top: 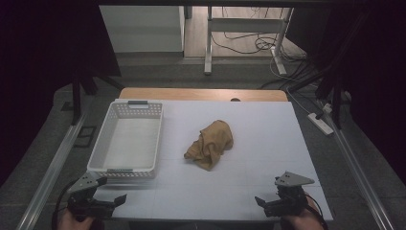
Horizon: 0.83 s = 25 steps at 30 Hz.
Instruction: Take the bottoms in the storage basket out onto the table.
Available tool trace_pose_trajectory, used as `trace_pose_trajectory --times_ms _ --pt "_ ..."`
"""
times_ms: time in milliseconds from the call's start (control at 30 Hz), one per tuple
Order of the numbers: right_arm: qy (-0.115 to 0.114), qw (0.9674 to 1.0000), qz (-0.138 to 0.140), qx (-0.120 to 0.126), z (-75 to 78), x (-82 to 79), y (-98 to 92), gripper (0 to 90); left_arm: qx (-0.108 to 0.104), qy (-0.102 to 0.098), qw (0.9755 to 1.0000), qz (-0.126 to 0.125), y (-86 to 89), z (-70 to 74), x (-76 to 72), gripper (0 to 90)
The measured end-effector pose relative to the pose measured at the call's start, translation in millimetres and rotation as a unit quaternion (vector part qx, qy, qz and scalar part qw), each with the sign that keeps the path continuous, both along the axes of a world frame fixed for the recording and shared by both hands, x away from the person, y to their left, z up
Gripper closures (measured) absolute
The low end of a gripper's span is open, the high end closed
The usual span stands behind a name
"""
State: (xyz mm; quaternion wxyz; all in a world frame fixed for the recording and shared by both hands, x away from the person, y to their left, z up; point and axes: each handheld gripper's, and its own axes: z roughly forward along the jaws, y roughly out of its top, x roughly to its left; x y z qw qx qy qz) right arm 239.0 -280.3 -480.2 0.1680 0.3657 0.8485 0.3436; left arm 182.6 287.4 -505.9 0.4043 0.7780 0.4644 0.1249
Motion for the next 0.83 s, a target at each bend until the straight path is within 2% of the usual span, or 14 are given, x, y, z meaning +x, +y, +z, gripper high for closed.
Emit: trace_pose_trajectory --times_ms 300,600,833 --pt "0.0 1.0 -0.001 -0.001 -0.1 0.1 0.4 0.3 0.001 0.001 1.0 0.005 3.4 -0.1 -4.9 0.0" --pt "0.0 1.0 -0.002 -0.003 -0.1 0.2 0.7 0.3 0.019 0.015 0.9997 0.008 4.5 -0.6 -8.5 0.0" --pt "0.0 1.0 0.0 -0.004 -0.4 0.4 0.8 0.3 0.019 0.023 0.9995 0.008 4.2 -1.1 -6.9 0.0"
